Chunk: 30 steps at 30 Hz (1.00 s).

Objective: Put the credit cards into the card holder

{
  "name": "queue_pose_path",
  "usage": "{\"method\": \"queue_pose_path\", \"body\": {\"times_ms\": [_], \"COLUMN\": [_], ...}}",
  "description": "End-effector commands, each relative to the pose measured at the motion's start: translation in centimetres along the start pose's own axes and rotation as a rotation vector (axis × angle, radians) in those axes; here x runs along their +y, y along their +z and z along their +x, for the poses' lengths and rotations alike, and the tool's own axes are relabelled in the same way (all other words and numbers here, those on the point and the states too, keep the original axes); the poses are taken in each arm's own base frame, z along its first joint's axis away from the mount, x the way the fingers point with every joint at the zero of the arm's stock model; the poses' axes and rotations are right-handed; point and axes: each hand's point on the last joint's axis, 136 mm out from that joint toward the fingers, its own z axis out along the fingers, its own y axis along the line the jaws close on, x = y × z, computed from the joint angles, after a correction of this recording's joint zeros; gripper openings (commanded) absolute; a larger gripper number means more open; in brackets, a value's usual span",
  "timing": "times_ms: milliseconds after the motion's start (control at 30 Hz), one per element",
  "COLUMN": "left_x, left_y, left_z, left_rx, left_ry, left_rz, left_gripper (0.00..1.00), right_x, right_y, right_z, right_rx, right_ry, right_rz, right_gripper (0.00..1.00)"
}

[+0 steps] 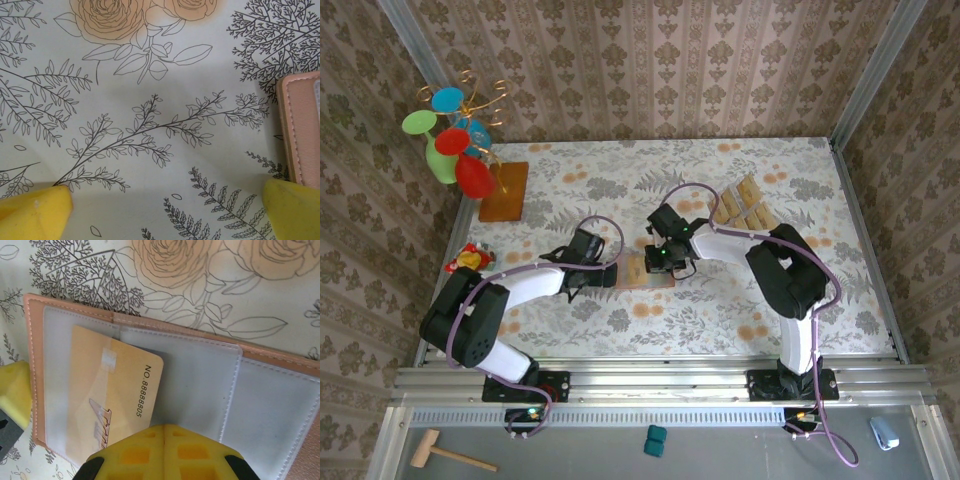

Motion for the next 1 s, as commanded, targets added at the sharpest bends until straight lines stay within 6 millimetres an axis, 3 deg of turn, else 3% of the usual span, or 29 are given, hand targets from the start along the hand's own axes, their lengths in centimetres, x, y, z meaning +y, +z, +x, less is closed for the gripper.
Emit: {"method": "queue_pose_path", "body": {"times_ms": [0, 367, 633, 967], "left_x": [-1.4, -1.7, -1.7, 0.2], "left_y": [1.0, 1.0, 0.8, -0.7], "left_z": [0.7, 0.8, 0.6, -0.1], "left_rx": [0.033, 0.036, 0.031, 0.011], "left_ry": [0.000, 0.001, 0.000, -0.023], "left_rz": [0.063, 0.068, 0.068, 0.032], "left_gripper": [1.00, 1.00, 1.00, 1.00], "right_x": [1.1, 2.4, 2.4, 2.2], "right_y": [0.3, 0.9, 0.5, -0.5], "right_z": [0.0, 0.2, 0.3, 0.0], "right_rx": [0.015, 0.029, 0.028, 0.013], "right_ry": [-0.013, -0.034, -0.049, -0.051], "right_rz": [-0.021, -0.031, -0.017, -0.010], "right_gripper": [0.00, 0.00, 0.00, 0.00]}}
